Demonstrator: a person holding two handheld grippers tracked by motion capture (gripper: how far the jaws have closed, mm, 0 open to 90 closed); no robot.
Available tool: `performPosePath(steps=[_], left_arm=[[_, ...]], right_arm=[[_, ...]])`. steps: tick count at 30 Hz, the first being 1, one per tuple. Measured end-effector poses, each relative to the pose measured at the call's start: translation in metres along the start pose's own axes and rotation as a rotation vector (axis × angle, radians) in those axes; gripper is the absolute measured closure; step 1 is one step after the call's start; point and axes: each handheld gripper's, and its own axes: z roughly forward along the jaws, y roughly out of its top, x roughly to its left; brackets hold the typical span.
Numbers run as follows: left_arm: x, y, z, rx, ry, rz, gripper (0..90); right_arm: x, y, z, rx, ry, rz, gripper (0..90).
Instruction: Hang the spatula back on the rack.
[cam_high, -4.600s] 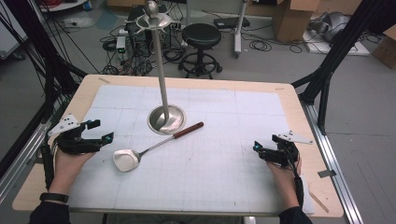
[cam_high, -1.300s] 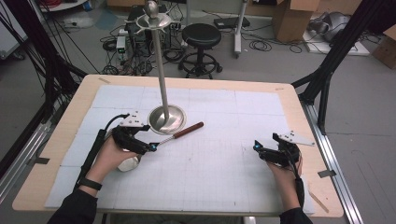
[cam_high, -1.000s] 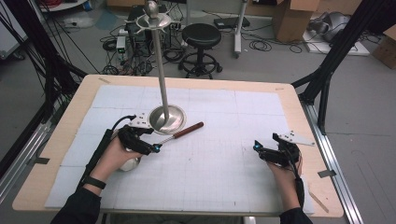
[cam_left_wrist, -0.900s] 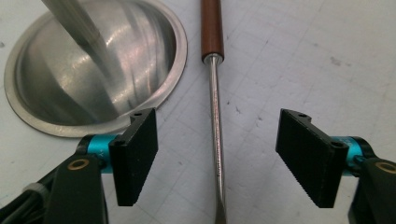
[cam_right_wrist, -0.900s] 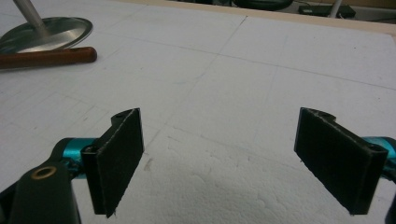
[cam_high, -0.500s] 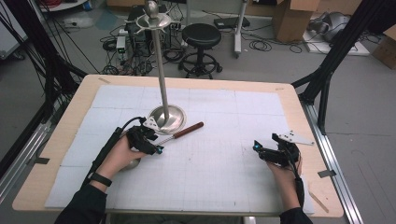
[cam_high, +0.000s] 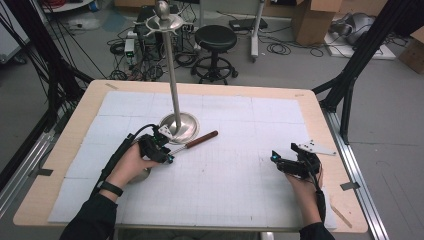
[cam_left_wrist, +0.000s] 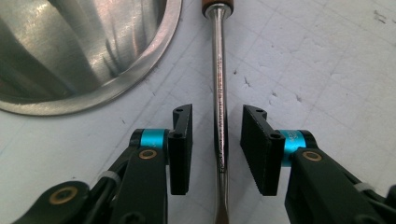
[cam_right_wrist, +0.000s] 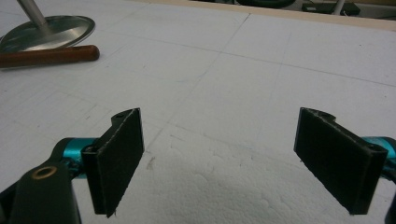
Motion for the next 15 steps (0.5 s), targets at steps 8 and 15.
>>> performPosePath(steps=[8, 15], left_arm=[[-0.002, 0.0052, 0.0008, 0.037, -0.009, 0.02, 80.9], [-0.0047, 0.0059, 0.0002, 0.044, 0.004, 0.036, 84.0]], right_arm=[[0.0, 0.0, 0.0001, 0.0, 0.007, -0.003, 15.3], [-0.0003, 0.0002, -0.0002, -0.002, 0.009, 0.002, 15.3]])
